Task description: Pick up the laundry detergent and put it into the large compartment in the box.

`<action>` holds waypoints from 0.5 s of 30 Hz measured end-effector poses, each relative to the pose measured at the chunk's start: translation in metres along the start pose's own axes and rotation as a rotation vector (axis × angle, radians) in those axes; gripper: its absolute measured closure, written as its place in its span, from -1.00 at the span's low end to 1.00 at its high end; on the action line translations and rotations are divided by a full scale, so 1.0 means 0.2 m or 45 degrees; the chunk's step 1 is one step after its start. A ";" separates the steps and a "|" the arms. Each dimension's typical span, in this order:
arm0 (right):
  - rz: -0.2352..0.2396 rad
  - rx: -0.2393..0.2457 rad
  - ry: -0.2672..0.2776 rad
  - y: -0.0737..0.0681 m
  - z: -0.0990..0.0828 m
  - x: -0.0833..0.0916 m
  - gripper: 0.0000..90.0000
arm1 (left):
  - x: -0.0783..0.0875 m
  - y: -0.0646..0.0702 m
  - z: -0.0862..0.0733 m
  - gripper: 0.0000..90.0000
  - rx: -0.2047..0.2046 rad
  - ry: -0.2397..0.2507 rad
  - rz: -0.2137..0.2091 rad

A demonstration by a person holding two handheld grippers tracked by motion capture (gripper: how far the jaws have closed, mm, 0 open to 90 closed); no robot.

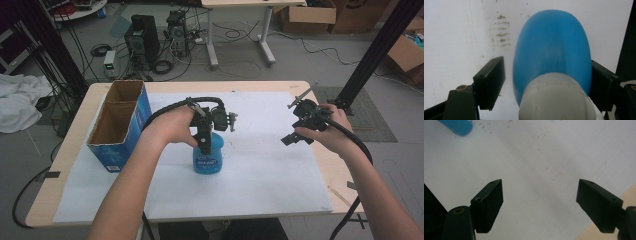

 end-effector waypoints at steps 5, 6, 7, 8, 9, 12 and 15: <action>0.003 0.002 -0.004 0.00 0.00 -0.01 -0.51 | 0.00 0.01 0.00 -0.42 -0.006 -0.004 -0.002; 0.003 0.002 -0.002 0.00 0.00 0.00 -0.51 | 0.00 0.01 0.00 -0.41 -0.006 -0.007 -0.002; 0.003 0.002 -0.002 0.00 0.00 0.00 -0.51 | 0.00 0.00 0.00 -0.41 -0.006 -0.005 -0.004; 0.003 0.000 -0.001 0.00 0.00 0.00 -0.51 | 0.00 0.00 0.00 -0.38 -0.004 0.002 -0.008; 0.004 -0.001 -0.001 0.00 0.00 0.00 -0.51 | 0.00 0.00 0.00 -0.37 -0.002 0.001 -0.011; 0.002 0.003 0.001 0.00 0.00 0.00 -0.51 | 0.00 0.00 0.00 -0.36 -0.002 -0.004 -0.012; 0.001 -0.001 -0.002 0.00 0.00 0.00 -0.51 | 0.00 0.00 0.00 -0.36 -0.004 -0.006 -0.012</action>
Point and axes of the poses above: each handheld gripper's, and its own axes: x roughly backward along the jaws, z roughly out of its top, y roughly to its right, the point moved 3 cm from there along -x, roughly forward along the jaws, and after that the axes turned 11 degrees about -y, right-handed, at the moved point
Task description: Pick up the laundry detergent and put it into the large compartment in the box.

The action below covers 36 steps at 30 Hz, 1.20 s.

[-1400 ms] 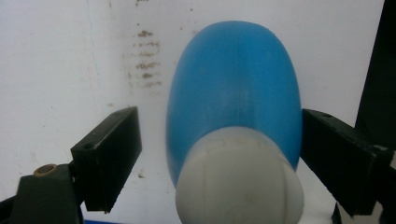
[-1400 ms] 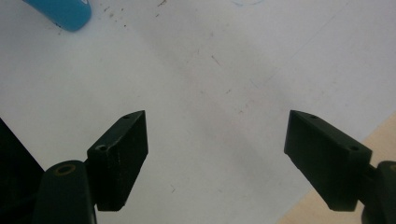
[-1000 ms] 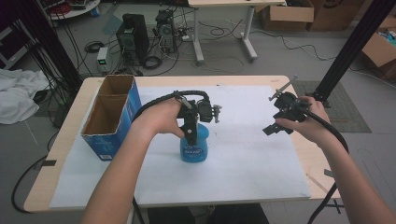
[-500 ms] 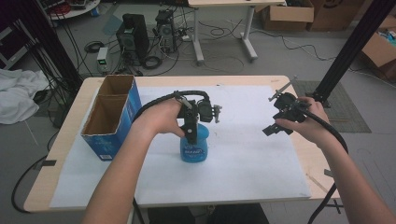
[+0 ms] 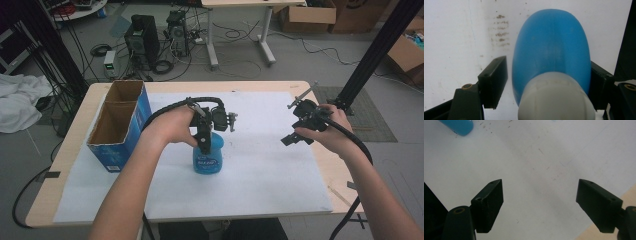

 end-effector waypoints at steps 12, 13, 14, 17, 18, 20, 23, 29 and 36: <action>0.001 0.001 -0.002 0.00 0.00 0.00 -0.51 | 0.00 0.00 0.00 -0.31 -0.006 0.008 -0.007; 0.002 0.001 -0.001 0.00 0.00 0.00 -0.51 | 0.00 0.00 0.00 -0.30 -0.007 0.009 -0.007; 0.003 0.000 0.000 0.00 0.00 0.00 -0.51 | 0.00 0.00 0.00 -0.30 -0.008 0.009 -0.006; 0.003 0.005 0.001 0.00 0.00 0.00 -0.51 | 0.00 0.00 0.00 -0.30 -0.012 0.008 -0.008; 0.002 0.004 0.001 0.00 0.00 0.00 -0.51 | 0.00 0.00 0.00 -0.30 -0.013 0.012 -0.010; 0.004 0.002 0.001 0.00 0.00 0.00 -0.51 | 0.00 0.00 0.00 -0.28 -0.017 0.010 -0.013; 0.002 0.003 0.001 0.00 0.00 0.00 -0.51 | 0.00 0.00 0.00 -0.25 -0.020 0.015 -0.016; 0.004 0.002 0.001 0.00 0.00 0.00 -0.51 | 0.00 0.00 0.00 -0.21 -0.033 0.012 -0.016; 0.006 0.003 0.003 0.01 0.00 0.00 -0.52 | 0.00 0.01 0.00 -0.17 -0.043 0.017 -0.023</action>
Point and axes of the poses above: each handheld gripper's, and its own axes: x roughly backward along the jaws, z roughly out of its top, y roughly to its right, the point moved 3 cm from there along -x, roughly forward along the jaws, and after that the axes turned 11 degrees about -y, right-handed, at the moved point
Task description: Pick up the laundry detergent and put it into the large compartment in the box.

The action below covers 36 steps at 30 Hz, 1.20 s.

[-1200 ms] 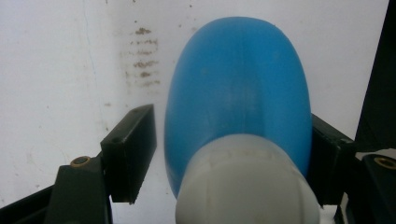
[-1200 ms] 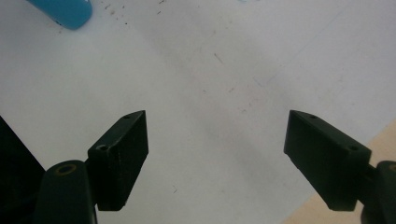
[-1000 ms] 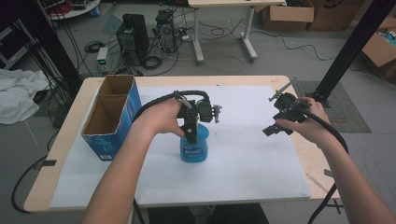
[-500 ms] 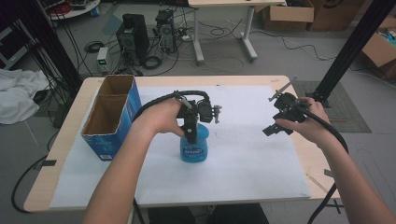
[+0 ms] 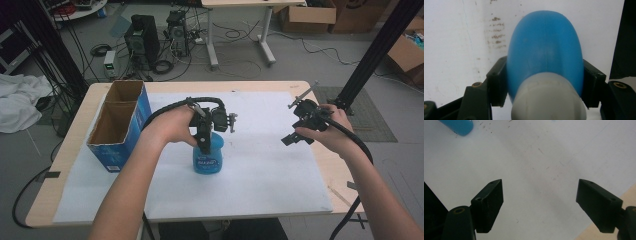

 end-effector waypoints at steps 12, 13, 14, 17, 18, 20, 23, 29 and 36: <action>0.004 0.000 -0.003 0.00 0.00 0.00 -0.51 | 0.00 0.00 0.00 -0.16 -0.012 -0.006 0.016; 0.005 -0.005 -0.004 0.00 0.00 -0.01 -0.51 | 0.00 0.00 0.00 -0.16 -0.013 -0.007 0.016; 0.005 -0.004 -0.003 0.00 0.00 -0.01 -0.51 | 0.00 0.00 0.00 -0.16 -0.016 -0.010 0.016; 0.008 -0.005 -0.006 0.00 -0.01 -0.01 -0.51 | 0.01 0.00 0.00 -0.15 -0.013 -0.017 0.018; 0.009 -0.005 -0.007 0.00 -0.01 -0.01 -0.51 | 0.01 0.00 0.00 -0.15 -0.010 -0.018 0.017; 0.010 -0.006 -0.007 0.00 0.00 -0.01 -0.51 | 0.00 0.00 0.00 -0.15 -0.005 -0.014 0.018; 0.009 -0.003 -0.005 0.00 0.00 -0.01 -0.52 | 0.02 0.00 0.00 -0.15 0.012 -0.013 0.023; 0.006 -0.003 -0.006 -0.01 0.00 0.00 -0.51 | 0.08 -0.01 -0.03 -0.15 0.093 -0.006 0.010; 0.006 0.003 -0.003 -0.02 0.01 0.01 -0.51 | 0.21 -0.03 -0.10 -0.15 0.324 -0.014 -0.075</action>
Point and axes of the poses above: each handheld gripper's, and its own axes: x roughly backward along the jaws, z roughly out of its top, y roughly to its right, the point moved 3 cm from there along -x, roughly forward along the jaws, and after that the axes turned 11 degrees about -y, right-handed, at the moved point
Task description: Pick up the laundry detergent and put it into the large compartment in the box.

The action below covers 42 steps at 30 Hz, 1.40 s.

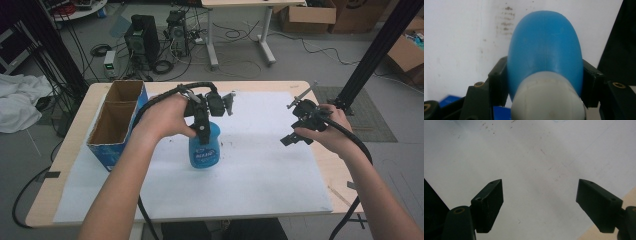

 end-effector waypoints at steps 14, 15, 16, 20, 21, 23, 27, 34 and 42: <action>-0.003 0.006 -0.003 0.00 0.02 0.00 -0.51 | 0.32 -0.17 -0.26 -0.15 0.638 0.074 -0.065; -0.004 0.006 -0.002 0.00 0.02 0.00 -0.51 | 0.34 -0.19 -0.29 -0.15 0.689 0.081 -0.075; -0.002 0.010 -0.002 0.00 0.02 0.00 -0.51 | 0.36 -0.20 -0.31 -0.15 0.733 0.098 -0.083; -0.004 0.017 -0.015 0.00 0.03 -0.01 -0.51 | 0.45 -0.24 -0.41 -0.15 0.908 0.131 -0.096; -0.004 0.020 -0.013 0.00 0.03 -0.01 -0.51 | 0.47 -0.25 -0.43 -0.15 0.936 0.128 -0.097; -0.003 0.019 -0.014 0.00 0.03 -0.01 -0.51 | 0.51 -0.27 -0.48 -0.15 1.006 0.130 -0.098; -0.005 0.022 -0.012 0.00 0.03 0.00 -0.51 | 0.57 -0.32 -0.58 -0.15 1.150 0.140 -0.094; -0.001 0.025 -0.007 0.00 0.03 0.01 -0.51 | 0.62 -0.39 -0.76 -0.15 1.339 0.126 -0.087; 0.002 0.027 -0.007 0.00 0.03 0.02 -0.51 | 0.62 -0.44 -0.95 -0.15 1.513 0.141 -0.108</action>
Point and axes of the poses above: each handheld gripper's, and its own axes: x roughly backward along the jaws, z roughly out of its top, y roughly to its right, the point moved 3 cm from there along -x, roughly forward along the jaws, and after that the axes turned 11 degrees about -y, right-handed, at the moved point
